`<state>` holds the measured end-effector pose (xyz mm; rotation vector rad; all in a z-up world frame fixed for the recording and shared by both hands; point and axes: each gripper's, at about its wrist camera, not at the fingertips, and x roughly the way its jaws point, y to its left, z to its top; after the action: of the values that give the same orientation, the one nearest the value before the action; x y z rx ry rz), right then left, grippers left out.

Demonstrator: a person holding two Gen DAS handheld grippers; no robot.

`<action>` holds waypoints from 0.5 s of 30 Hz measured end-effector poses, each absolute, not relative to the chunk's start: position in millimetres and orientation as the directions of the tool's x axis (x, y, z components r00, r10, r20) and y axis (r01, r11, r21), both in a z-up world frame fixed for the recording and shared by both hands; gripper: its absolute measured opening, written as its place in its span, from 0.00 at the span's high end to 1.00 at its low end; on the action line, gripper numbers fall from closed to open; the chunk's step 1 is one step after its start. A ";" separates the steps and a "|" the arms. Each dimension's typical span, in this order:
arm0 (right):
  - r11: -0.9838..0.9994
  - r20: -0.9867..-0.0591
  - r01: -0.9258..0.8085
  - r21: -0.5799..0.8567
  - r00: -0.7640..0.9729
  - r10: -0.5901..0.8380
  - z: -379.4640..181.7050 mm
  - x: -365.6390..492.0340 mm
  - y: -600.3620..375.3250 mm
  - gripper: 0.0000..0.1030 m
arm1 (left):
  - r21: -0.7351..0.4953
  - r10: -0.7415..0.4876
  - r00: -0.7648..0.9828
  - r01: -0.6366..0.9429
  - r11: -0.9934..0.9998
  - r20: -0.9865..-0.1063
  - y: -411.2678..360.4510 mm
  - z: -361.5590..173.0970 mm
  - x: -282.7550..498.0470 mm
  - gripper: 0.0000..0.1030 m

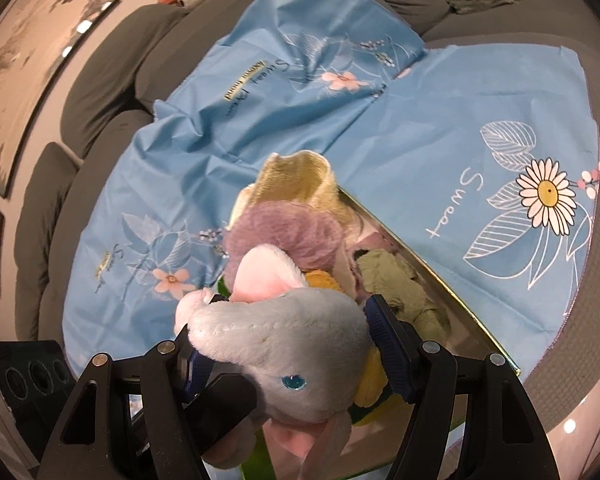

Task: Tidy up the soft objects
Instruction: 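Lower the plush elephant into the green box and open the right gripper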

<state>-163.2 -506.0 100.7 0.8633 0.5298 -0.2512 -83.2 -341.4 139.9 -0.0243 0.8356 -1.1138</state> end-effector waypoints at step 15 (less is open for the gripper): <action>0.617 -0.638 0.516 0.595 0.769 -0.028 86.2 -152.0 -510.5 0.30 | -0.483 -0.785 0.102 0.738 0.472 -0.611 -345.0 115.9 -67.8 0.38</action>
<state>-152.0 -510.5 86.2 0.8588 0.6308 -0.3385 -67.8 -345.0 115.9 -0.0602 0.9437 -1.1251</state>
